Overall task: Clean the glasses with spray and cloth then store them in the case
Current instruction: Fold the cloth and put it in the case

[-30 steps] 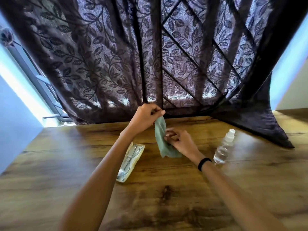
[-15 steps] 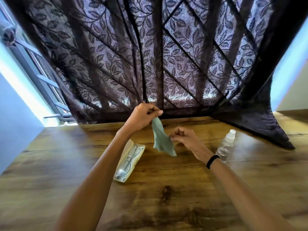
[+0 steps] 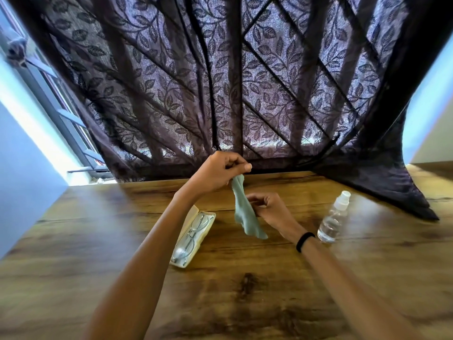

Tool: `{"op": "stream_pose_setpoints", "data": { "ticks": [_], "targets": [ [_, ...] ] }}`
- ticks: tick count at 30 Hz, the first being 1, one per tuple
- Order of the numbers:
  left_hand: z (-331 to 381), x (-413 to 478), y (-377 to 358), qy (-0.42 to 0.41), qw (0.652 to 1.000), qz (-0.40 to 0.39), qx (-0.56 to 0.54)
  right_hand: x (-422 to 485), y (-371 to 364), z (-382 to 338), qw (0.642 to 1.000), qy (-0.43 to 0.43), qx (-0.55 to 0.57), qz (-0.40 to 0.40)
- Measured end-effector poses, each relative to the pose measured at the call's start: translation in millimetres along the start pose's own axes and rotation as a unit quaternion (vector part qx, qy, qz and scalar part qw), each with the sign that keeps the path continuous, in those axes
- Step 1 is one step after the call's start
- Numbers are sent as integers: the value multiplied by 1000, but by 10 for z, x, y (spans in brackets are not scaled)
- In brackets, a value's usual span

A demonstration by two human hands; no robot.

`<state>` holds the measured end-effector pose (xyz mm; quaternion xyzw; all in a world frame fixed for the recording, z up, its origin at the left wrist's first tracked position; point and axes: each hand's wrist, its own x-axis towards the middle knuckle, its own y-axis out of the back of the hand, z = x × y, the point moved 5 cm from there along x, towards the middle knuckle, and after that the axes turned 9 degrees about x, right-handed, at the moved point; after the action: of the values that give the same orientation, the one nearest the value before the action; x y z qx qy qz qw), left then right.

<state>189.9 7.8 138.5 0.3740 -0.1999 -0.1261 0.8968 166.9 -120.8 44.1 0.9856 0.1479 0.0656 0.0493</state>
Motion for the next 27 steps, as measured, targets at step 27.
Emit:
{"op": "stream_pose_setpoints", "data": {
  "ticks": [27],
  "targets": [
    [-298, 18, 180, 70, 977, 87, 184, 294, 522, -346, 980, 78, -131, 130]
  ]
}}
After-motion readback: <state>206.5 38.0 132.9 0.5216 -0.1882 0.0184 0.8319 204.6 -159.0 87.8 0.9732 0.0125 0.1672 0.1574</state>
